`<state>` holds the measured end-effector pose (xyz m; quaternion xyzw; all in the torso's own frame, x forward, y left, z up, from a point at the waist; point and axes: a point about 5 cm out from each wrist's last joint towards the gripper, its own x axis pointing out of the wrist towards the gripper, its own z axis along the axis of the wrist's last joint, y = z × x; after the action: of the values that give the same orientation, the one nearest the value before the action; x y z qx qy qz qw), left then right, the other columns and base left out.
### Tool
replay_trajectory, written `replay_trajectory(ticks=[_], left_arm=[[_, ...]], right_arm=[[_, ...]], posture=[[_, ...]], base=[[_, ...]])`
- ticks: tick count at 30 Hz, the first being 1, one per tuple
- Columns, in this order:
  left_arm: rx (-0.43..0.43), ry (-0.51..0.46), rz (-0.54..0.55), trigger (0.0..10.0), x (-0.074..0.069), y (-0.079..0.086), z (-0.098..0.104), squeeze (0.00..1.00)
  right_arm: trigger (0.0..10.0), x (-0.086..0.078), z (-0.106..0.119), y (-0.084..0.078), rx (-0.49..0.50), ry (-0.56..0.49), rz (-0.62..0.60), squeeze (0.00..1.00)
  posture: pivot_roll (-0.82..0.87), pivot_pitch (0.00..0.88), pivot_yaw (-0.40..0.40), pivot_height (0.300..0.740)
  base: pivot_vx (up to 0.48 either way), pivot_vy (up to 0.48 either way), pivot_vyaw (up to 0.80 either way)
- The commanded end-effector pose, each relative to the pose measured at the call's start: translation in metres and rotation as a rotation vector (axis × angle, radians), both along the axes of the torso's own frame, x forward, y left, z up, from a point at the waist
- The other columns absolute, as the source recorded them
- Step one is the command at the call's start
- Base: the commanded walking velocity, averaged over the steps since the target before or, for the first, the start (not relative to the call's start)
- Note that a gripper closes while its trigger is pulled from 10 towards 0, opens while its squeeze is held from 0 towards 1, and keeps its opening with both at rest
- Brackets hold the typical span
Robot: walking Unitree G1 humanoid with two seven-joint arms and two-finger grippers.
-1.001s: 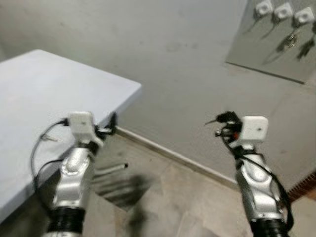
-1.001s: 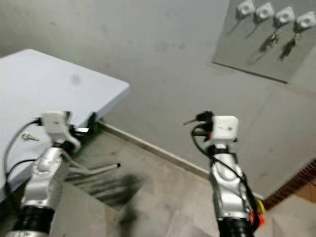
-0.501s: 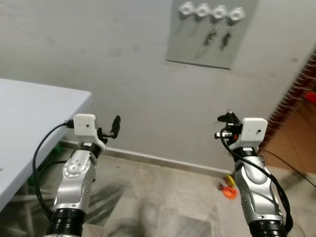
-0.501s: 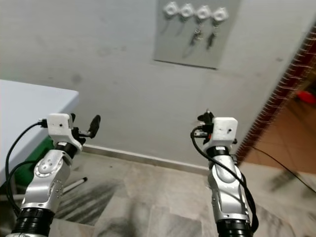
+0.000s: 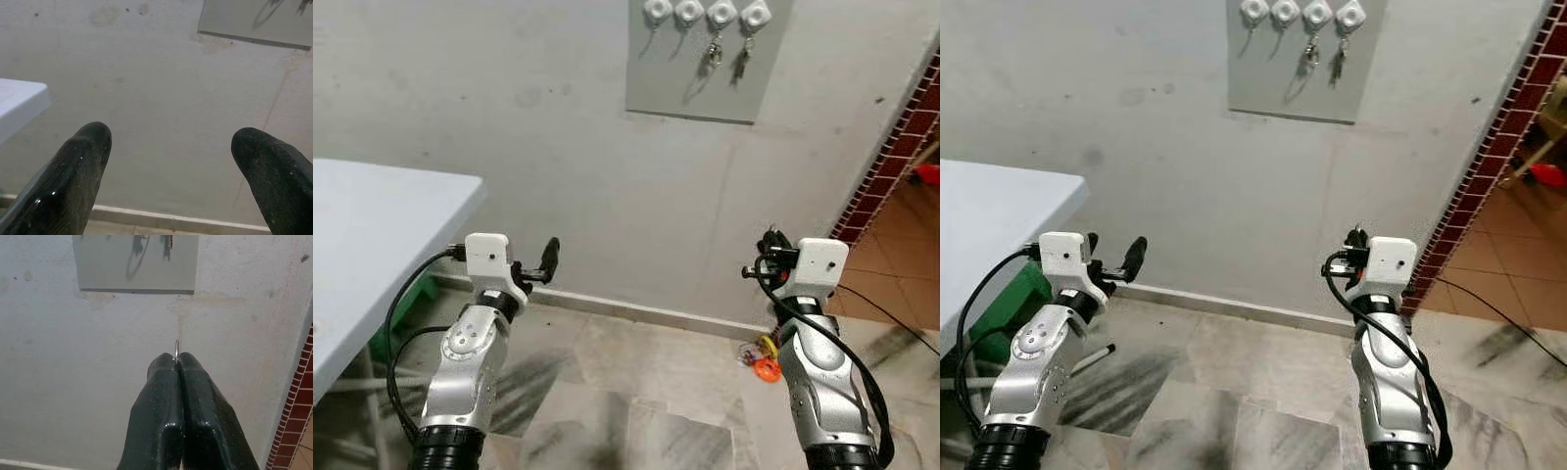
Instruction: Hang keys on a hook
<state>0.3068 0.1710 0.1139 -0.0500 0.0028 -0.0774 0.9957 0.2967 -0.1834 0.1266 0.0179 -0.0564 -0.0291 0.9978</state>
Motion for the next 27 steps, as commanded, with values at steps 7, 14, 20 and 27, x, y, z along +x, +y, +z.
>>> replay_trajectory(ticks=[7, 14, 20, 27], left_arm=[[0.030, -0.017, -0.063, 10.0, -0.0049, -0.0055, 0.0029, 0.00], [0.036, -0.020, -0.087, 10.0, -0.0062, -0.0077, 0.0042, 0.00], [0.039, -0.020, -0.095, 10.0, -0.0078, -0.0082, 0.0040, 0.00], [0.038, -0.018, -0.098, 10.0, -0.0076, -0.0087, 0.0043, 0.00]], right_arm=[[10.0, -0.0048, 0.0053, 0.0061, -0.010, -0.024, 0.026, 0.00], [10.0, -0.0044, 0.0094, 0.0058, -0.016, -0.036, 0.036, 0.00], [10.0, -0.0051, 0.0092, 0.0062, -0.020, -0.037, 0.041, 0.00], [10.0, -0.0050, 0.0089, 0.0067, -0.020, -0.036, 0.044, 0.00]], posture=[[-0.01, 0.000, -0.001, 0.740], [-0.01, 0.000, -0.003, 0.740], [-0.01, 0.000, 0.000, 0.740], [-0.01, 0.000, -0.001, 0.740]], base=[[0.072, 0.000, 0.00], [0.312, 0.000, 0.00], [0.327, 0.000, 0.00], [0.322, 0.000, 0.00]])
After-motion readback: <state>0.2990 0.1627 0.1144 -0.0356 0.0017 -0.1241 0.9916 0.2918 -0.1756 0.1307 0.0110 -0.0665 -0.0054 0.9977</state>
